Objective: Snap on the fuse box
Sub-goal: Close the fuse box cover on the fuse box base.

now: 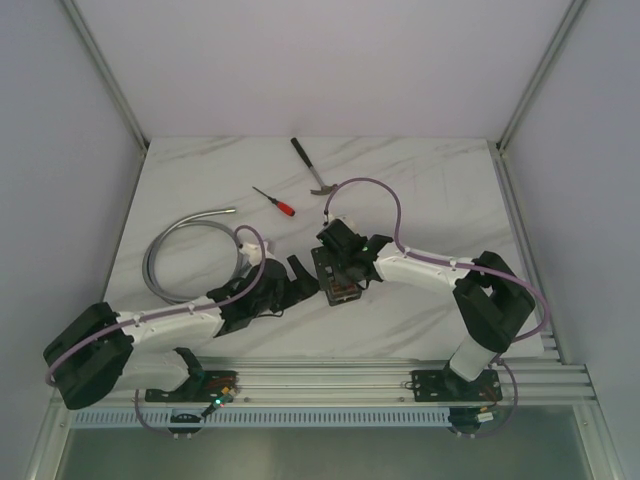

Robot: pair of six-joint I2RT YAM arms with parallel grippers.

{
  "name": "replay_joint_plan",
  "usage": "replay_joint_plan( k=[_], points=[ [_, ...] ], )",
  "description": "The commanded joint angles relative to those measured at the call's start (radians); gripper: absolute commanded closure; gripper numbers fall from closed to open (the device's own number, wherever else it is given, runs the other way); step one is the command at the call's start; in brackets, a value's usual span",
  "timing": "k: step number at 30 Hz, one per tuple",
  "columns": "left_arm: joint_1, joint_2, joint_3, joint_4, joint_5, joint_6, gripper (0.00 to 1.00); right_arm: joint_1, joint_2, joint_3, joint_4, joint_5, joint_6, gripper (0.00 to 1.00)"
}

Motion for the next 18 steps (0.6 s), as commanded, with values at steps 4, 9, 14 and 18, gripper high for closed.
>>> replay_joint_plan(
  k=[4, 9, 14, 18],
  points=[
    [-0.034, -0.103, -0.094, 0.074, -0.032, -0.051, 0.08, 0.005, -0.024, -0.012, 0.042, -0.036, 0.002, 0.0],
    [-0.026, -0.189, -0.139, 0.033, -0.118, -0.088, 0.05, 0.005, -0.032, -0.017, 0.04, -0.019, -0.033, 0.0],
    [0.029, -0.186, -0.098, -0.002, -0.113, -0.021, 0.03, 0.005, -0.016, -0.016, 0.04, -0.017, -0.069, 0.0],
    [0.158, -0.151, -0.059, 0.03, -0.003, 0.078, 0.0, 0.005, -0.016, -0.036, 0.064, -0.036, -0.103, 0.0]
  ],
)
